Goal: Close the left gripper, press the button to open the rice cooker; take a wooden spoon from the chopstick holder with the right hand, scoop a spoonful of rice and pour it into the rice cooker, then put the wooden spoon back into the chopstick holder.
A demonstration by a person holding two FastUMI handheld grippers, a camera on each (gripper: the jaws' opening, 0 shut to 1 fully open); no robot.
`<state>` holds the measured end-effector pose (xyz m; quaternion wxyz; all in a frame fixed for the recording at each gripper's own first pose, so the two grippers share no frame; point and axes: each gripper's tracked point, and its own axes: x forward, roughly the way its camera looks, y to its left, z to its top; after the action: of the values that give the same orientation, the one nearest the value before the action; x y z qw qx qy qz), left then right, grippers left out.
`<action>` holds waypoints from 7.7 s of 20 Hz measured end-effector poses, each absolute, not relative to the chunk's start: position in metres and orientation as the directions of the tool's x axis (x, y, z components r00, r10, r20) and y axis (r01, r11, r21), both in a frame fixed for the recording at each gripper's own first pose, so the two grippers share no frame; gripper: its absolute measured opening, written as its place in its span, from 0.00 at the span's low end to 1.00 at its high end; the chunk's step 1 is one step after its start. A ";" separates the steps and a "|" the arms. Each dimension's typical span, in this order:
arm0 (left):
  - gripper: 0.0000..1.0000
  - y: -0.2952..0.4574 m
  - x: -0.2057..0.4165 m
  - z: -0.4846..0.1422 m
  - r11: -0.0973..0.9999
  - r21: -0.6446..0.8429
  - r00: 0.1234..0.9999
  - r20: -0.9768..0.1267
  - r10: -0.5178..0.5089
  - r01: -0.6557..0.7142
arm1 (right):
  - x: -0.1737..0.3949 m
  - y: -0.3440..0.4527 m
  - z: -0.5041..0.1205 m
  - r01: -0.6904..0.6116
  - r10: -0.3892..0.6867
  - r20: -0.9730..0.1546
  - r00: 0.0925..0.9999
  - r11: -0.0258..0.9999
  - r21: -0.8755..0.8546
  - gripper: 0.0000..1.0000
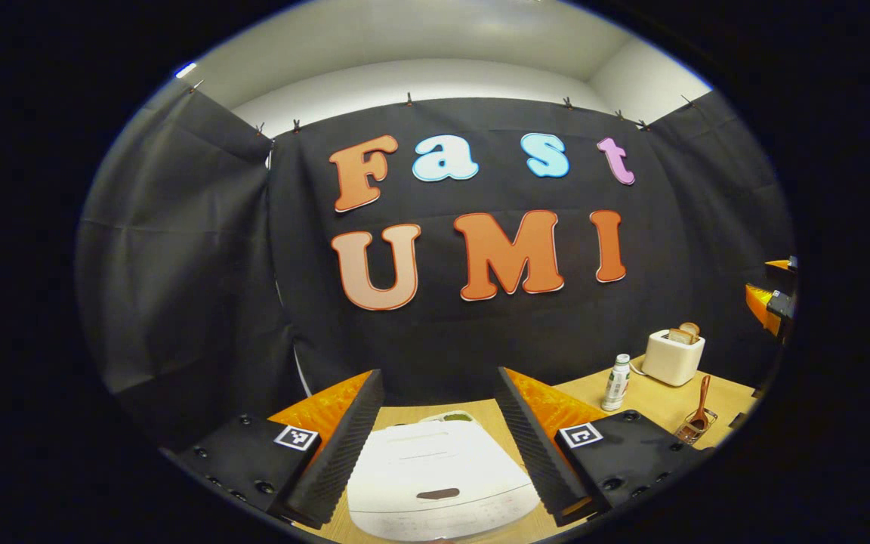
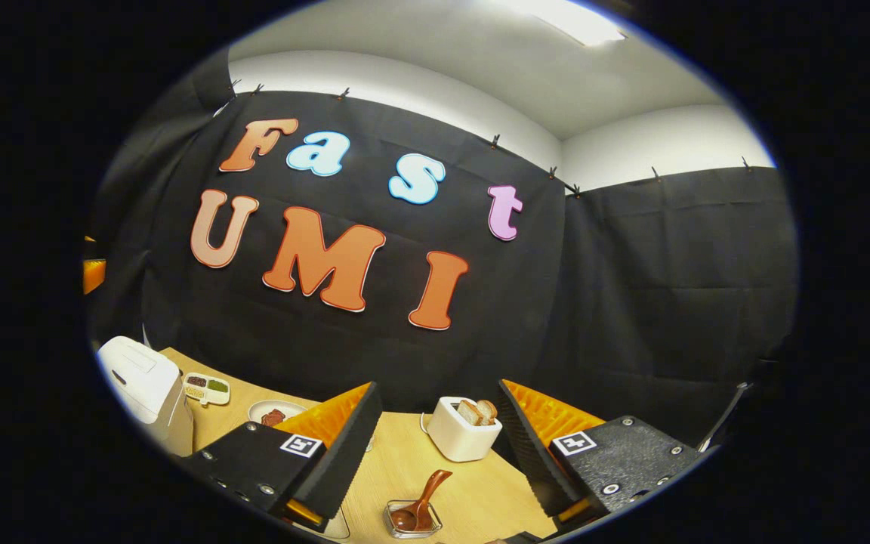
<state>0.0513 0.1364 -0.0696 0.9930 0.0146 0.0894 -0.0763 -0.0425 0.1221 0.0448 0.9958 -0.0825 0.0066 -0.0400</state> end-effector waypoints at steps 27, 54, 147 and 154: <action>0.05 0.113 0.026 -0.285 0.958 -0.277 0.414 -0.882 -0.223 -0.074 | -0.028 0.054 0.014 0.025 -0.037 -0.074 0.997 0.986 -0.164 0.95; 0.04 0.105 -0.001 -0.151 0.995 0.051 0.829 -0.551 0.095 -0.081 | 0.009 0.056 -0.188 -0.120 0.141 -0.585 0.799 0.990 0.075 0.91; 0.96 0.166 -0.027 -0.180 0.999 0.030 0.860 -0.510 0.026 -0.012 | -0.096 0.286 -0.217 -0.335 0.267 -0.424 0.866 0.937 -0.094 0.10; 0.96 0.167 -0.014 -0.188 0.997 0.044 0.855 -0.517 -0.036 0.069 | -0.104 0.295 -0.217 -0.235 0.206 -0.447 0.871 0.972 -0.010 0.10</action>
<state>-0.0142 0.1666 -0.1877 0.9626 0.0302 0.2677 -0.0272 -0.1036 0.2952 -0.2167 0.9666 -0.0318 0.2273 0.1139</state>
